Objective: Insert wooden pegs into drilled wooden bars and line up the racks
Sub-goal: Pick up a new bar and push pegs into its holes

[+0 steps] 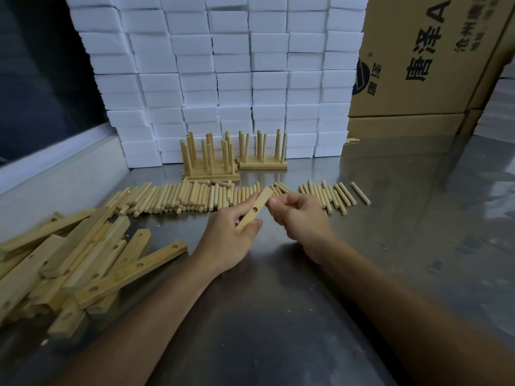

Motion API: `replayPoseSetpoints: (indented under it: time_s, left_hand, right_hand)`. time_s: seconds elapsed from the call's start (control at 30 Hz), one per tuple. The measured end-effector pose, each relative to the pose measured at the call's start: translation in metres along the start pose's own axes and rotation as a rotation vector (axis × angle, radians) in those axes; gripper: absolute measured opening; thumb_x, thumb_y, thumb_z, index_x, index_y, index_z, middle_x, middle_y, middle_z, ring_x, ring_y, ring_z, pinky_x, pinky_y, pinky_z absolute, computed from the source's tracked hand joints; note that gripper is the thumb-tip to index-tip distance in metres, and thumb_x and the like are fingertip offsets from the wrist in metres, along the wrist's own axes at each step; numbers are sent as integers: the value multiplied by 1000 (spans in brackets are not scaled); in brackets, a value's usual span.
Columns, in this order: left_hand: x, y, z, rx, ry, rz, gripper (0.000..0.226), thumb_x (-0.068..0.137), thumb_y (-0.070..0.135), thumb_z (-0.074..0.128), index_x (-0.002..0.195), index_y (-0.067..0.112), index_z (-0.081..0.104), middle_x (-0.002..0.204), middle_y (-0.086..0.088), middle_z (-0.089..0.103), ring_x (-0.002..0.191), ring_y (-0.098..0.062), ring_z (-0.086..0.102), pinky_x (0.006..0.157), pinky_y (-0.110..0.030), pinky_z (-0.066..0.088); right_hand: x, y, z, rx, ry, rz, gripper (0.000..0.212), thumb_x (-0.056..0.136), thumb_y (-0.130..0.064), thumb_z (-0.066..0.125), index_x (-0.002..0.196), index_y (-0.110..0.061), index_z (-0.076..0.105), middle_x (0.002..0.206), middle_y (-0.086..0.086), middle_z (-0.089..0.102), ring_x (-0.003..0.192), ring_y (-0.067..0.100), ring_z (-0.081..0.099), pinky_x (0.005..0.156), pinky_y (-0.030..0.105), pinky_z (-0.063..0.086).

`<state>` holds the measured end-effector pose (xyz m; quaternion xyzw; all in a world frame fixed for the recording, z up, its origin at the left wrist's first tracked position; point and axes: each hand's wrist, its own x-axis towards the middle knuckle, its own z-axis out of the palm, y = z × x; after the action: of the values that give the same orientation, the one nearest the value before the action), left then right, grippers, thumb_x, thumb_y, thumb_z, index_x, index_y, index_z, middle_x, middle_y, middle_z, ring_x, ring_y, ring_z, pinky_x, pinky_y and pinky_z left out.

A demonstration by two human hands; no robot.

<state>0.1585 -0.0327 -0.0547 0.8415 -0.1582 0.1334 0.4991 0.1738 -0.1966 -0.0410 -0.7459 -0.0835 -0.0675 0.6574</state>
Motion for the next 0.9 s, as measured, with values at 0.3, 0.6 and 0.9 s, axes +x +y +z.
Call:
replayPoseSetpoints:
  time_s: [0.3, 0.6, 0.9]
  left_hand:
    - [-1, 3, 7, -144, 12, -83, 53, 95, 10, 57, 140, 38, 49, 82, 8, 69, 46, -11, 51, 45, -23, 42]
    - [1, 1, 5, -348, 111, -285, 10, 96, 13, 59, 103, 21, 57, 76, -3, 69, 43, -17, 54, 38, -27, 42]
    - [6, 8, -3, -666, 275, -445, 6, 100, 23, 57, 101, 25, 62, 75, -8, 63, 42, -18, 52, 34, -23, 36]
  right_hand:
    - [-1, 5, 3, -507, 282, -584, 6, 88, -18, 75, 90, -12, 75, 80, -5, 70, 66, 4, 62, 62, 15, 49]
    - [-3, -14, 0, 225, 107, -167, 35, 81, 3, 77, 111, -8, 64, 88, 6, 76, 75, 17, 75, 61, 23, 57]
    - [7, 12, -15, -592, 186, -212, 24, 93, -15, 65, 116, -21, 65, 92, -10, 66, 83, 5, 63, 74, 19, 51]
